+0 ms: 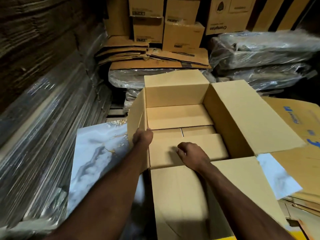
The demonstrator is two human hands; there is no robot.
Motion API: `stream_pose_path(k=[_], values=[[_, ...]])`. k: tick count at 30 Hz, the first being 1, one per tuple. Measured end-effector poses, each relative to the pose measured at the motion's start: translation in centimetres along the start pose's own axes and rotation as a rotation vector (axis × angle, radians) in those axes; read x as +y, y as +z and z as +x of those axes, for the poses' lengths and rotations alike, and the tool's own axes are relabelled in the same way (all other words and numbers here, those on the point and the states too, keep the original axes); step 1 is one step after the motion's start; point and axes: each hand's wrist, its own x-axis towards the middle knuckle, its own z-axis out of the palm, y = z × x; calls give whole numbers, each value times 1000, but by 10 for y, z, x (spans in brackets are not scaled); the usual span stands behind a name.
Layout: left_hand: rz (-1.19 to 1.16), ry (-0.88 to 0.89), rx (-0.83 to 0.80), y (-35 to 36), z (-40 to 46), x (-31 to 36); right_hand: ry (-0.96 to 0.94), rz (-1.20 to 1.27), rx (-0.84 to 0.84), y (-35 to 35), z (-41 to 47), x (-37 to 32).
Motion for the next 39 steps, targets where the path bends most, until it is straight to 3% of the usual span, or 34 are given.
stream_pose_path(k=[6,9,16,27,29,32,33,34,35,38,39], values=[[-376,148,-120,0,4,-1,161,-50,-406,-1,4,7],[-610,257,-163,-16,-29,13,175,-197,-476,5,10,10],[-821,361,-239,-52,-81,64,214,-270,-341,-49,37,19],[-902,390,-264,-65,-110,97,212,-507,-335,-110,64,33],[-882,400,-275,-66,-110,95,206,-516,-434,-108,72,36],[-858,397,-272,-68,-110,97,292,-401,-770,-110,82,46],[-868,390,-269,-68,-109,98,287,-381,-786,-117,78,47],[-878,390,-261,-69,-109,99,246,-388,-696,-126,74,45],[-884,392,-249,-68,-107,100,182,-409,-477,-136,71,43],[-867,391,-214,-68,-105,99,-69,-515,403,-151,76,47],[-878,384,-215,-68,-104,99,-62,-514,544,-157,79,47]])
